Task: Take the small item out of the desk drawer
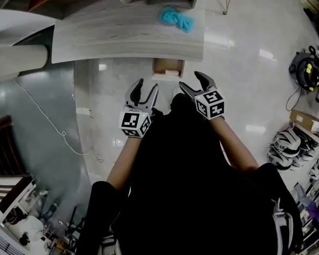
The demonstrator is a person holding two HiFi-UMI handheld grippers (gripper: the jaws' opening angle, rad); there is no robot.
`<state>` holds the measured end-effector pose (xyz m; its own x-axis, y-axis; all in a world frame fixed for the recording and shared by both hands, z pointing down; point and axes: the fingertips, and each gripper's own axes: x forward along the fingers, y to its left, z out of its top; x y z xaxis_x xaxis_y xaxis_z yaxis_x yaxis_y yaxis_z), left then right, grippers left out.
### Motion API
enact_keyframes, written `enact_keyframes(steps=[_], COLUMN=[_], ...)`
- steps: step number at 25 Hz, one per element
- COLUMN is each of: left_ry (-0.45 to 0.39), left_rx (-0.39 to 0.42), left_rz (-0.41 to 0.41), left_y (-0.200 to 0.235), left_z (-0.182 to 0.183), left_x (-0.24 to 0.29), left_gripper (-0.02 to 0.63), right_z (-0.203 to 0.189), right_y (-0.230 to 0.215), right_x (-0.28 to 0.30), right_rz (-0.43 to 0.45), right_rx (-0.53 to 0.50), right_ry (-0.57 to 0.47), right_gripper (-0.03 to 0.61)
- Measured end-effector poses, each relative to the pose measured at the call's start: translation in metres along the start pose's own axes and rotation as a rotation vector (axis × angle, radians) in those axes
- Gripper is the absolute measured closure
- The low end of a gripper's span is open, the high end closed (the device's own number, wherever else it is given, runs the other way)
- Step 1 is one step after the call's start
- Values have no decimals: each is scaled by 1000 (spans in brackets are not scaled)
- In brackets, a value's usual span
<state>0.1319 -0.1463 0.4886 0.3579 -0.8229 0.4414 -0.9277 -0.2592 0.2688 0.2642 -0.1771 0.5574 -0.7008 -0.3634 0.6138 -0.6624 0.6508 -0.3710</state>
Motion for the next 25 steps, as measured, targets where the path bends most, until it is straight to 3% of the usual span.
enact_keyframes(steps=[12, 25], left_ry=[14, -27], left_rx=[-94, -221], left_rz=[28, 139], left_y=[13, 42], left_z=[-55, -100], left_x=[-4, -12], left_gripper=[384, 385], right_z=[-60, -136], right_y=[-25, -22], right_x=[91, 187], right_rz=[-7, 103], right_rx=[-239, -489], right_ry=[236, 508], right_gripper=[268, 285])
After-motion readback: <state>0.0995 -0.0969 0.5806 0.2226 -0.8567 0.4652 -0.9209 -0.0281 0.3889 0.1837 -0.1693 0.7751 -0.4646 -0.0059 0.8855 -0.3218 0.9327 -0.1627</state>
